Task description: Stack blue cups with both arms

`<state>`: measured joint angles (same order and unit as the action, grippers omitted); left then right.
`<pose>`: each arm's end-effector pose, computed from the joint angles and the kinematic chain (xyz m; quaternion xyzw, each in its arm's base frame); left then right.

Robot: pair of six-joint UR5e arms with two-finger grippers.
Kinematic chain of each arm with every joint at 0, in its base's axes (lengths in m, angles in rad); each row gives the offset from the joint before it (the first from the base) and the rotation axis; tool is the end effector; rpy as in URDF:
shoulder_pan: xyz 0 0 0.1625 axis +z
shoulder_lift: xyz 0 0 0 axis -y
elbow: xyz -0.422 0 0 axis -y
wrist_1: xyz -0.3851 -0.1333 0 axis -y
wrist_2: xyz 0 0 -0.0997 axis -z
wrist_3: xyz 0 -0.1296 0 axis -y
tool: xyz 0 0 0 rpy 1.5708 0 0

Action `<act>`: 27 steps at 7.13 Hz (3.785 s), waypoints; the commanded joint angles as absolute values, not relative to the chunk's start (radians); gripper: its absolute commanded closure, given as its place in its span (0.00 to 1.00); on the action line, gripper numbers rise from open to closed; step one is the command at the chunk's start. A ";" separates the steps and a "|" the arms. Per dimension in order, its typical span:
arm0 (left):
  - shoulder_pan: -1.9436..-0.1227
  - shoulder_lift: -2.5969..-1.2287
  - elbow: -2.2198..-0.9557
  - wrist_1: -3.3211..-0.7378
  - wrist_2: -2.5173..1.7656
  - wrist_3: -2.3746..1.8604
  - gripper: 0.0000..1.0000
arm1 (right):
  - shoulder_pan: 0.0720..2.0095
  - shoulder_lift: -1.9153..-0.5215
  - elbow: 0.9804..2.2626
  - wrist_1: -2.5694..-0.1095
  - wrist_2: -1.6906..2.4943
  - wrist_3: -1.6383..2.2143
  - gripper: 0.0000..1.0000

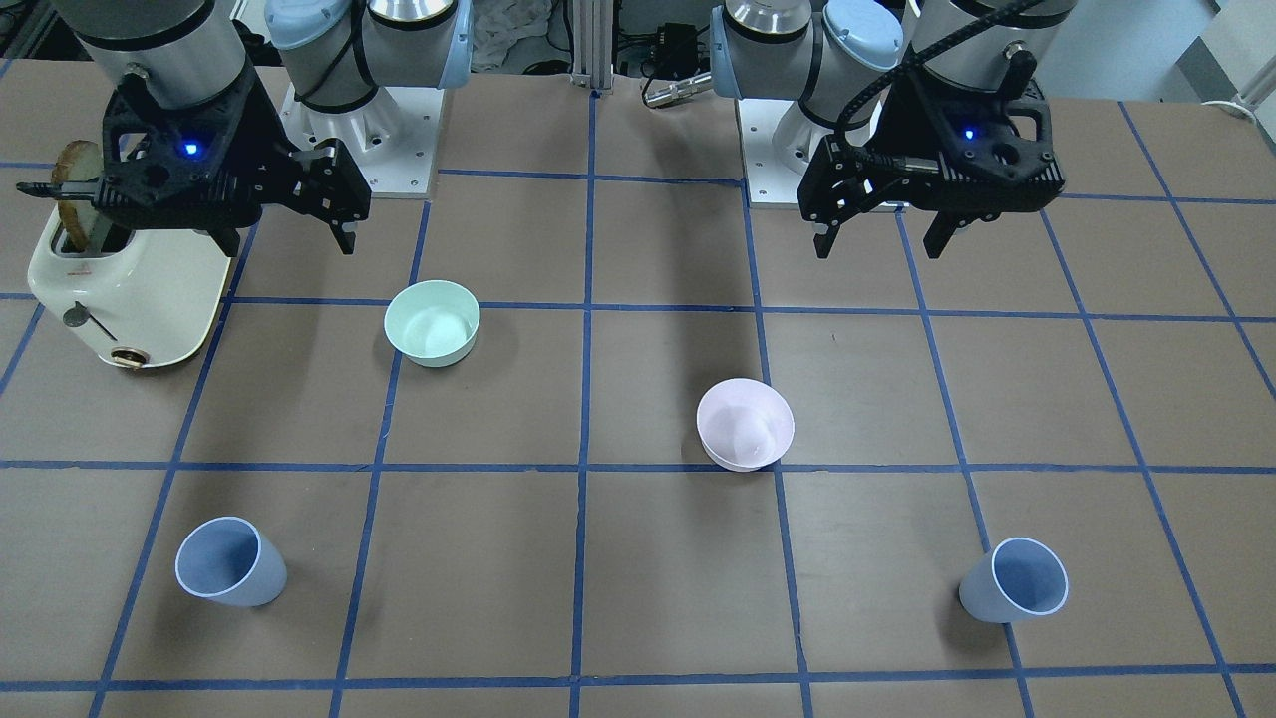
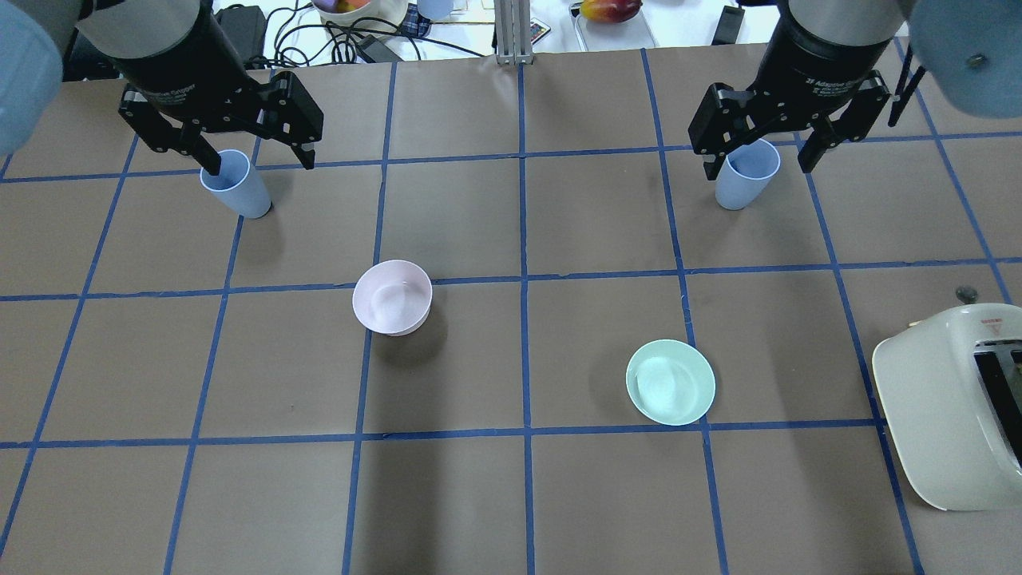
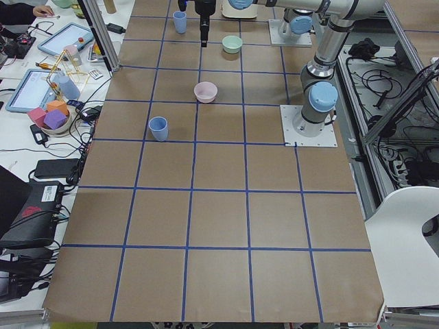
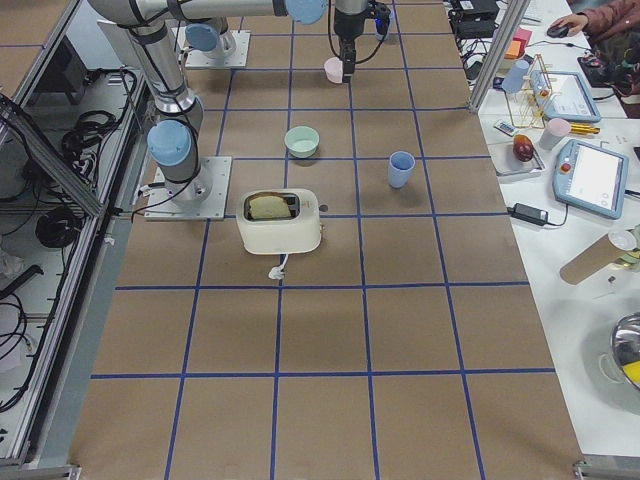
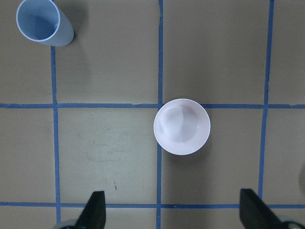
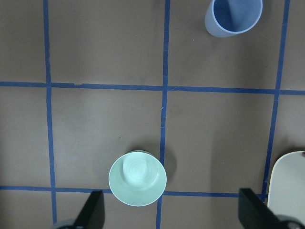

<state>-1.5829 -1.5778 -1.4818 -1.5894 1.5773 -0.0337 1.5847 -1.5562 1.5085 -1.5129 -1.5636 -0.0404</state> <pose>-0.1384 -0.4928 0.4930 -0.0109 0.9994 -0.0318 0.0025 0.1410 -0.4873 0.4722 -0.0271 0.9996 0.0050 0.0037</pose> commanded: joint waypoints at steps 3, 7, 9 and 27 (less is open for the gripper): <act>-1.583 -1.571 -1.483 -1.586 1.577 -0.034 0.00 | 1.609 -1.565 1.534 -1.514 -1.565 -0.040 0.00; -1.519 -1.702 -1.493 -1.477 1.586 0.009 0.00 | 1.609 -1.563 1.536 -1.514 -1.571 -0.048 0.00; -1.458 -1.866 -1.453 -1.312 1.589 0.168 0.00 | 1.609 -1.563 1.536 -1.514 -1.569 -0.049 0.00; -1.451 -1.955 -1.439 -1.299 1.663 0.263 1.00 | 1.342 -1.080 1.414 -1.992 -1.572 -0.305 0.00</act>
